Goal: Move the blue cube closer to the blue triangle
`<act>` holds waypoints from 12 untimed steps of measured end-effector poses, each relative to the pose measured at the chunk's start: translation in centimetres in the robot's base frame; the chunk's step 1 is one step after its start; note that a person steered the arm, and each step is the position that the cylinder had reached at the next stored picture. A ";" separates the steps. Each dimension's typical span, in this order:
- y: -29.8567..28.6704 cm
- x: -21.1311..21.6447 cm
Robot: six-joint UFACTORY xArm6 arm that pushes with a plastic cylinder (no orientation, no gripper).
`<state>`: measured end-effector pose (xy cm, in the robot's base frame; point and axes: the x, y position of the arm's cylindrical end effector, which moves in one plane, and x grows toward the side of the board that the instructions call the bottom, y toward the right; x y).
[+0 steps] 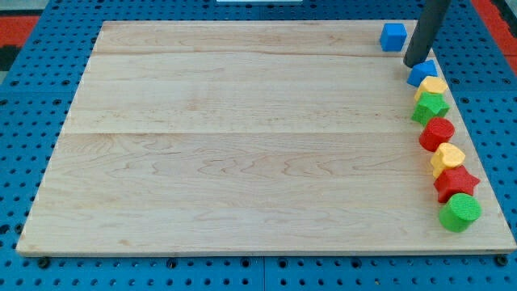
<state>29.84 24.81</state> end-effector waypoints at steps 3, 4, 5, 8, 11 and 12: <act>7.3 -4.4; 0.4 -7.0; -1.6 -10.4; -1.0 -4.5; -4.4 -5.7; -3.3 -5.2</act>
<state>24.61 21.46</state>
